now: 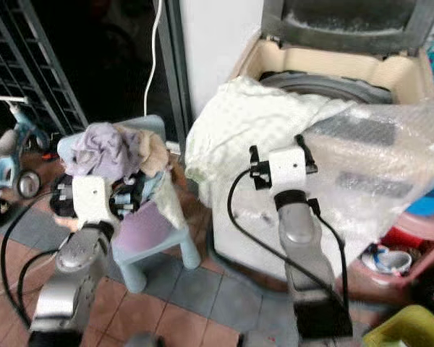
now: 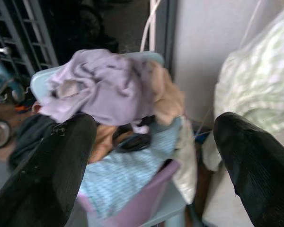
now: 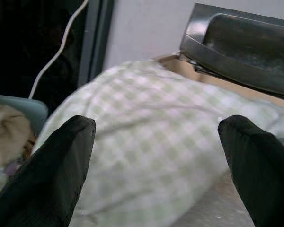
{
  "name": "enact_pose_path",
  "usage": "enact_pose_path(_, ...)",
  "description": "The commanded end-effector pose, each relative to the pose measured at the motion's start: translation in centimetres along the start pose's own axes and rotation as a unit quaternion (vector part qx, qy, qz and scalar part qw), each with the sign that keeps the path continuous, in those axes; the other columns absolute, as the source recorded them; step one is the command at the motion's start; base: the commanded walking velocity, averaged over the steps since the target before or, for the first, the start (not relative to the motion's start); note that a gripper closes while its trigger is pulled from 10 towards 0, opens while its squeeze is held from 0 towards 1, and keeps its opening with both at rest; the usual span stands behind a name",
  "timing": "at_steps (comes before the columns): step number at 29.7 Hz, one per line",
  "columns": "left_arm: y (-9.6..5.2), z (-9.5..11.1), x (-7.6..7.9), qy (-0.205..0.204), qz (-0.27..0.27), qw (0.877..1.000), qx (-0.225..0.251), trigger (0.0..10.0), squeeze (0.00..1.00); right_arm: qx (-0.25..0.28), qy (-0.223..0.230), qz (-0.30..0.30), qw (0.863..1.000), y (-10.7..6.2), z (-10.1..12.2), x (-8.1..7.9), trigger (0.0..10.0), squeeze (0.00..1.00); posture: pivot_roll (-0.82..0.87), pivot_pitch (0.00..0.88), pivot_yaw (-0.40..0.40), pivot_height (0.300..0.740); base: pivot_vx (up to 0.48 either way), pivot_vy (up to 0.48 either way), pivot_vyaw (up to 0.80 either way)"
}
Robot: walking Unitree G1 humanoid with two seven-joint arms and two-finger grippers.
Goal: Clothes washing
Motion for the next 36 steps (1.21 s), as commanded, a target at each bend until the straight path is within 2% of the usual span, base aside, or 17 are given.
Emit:
enact_pose_path(1,0.2,0.9,0.2,-0.006,-0.013,1.0,0.023,10.0,0.0,0.006,-0.01,0.01,1.0,0.3,0.5,-0.2,10.0,1.0,-0.05,0.0,0.034,0.74,0.0,0.0,0.0)
enact_pose_path(3,0.4,1.4,0.1,0.003,-0.014,0.999,0.037,10.0,0.0,-0.003,-0.017,0.024,1.0,0.3,0.2,-0.7,10.0,1.0,-0.04,0.0,0.033,0.74,0.0,0.0,0.0)
enact_pose_path(8,0.6,1.2,-0.4,0.003,-0.004,0.999,0.032,10.0,0.0,-0.007,-0.021,0.033,0.999,0.4,0.1,-1.0,10.0,1.0,-0.05,0.0,0.034,0.74,0.229,0.0,0.0)
enact_pose_path(11,0.4,1.1,-0.1,0.0,-0.01,0.999,0.032,10.0,0.0,0.02,-0.041,0.064,0.997,0.6,1.0,-1.8,10.0,1.0,-0.05,0.0,0.033,0.74,0.348,0.0,0.0)
enact_pose_path(13,0.4,1.1,0.0,0.0,-0.011,0.999,0.033,10.0,0.0,0.031,-0.048,0.062,0.996,0.8,1.5,-1.8,10.0,1.0,-0.04,0.0,0.032,0.74,0.405,0.0,0.0)
enact_pose_path(21,0.5,1.2,0.2,-0.002,-0.015,0.999,0.038,10.0,0.0,0.032,-0.037,0.059,0.997,1.3,1.8,-1.5,10.0,1.0,-0.05,0.0,0.028,0.74,0.477,0.0,0.0)
enact_pose_path(36,0.7,1.1,0.2,0.001,-0.008,0.999,0.035,10.0,0.0,-0.002,-0.03,0.151,0.988,0.4,0.3,-4.1,10.0,1.0,-0.05,0.0,0.029,0.74,0.442,0.0,0.0)
Point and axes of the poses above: a point about 5 cm out from each wrist's last joint towards the gripper, its own y axis pointing out of the wrist towards the gripper, its own z axis along the axis of the wrist's last joint, x = y × z, the point moved 2 cm from there along y, pointing out of the wrist towards the gripper, and after that the axes turned 13 degrees about y, right-handed, at the moved point
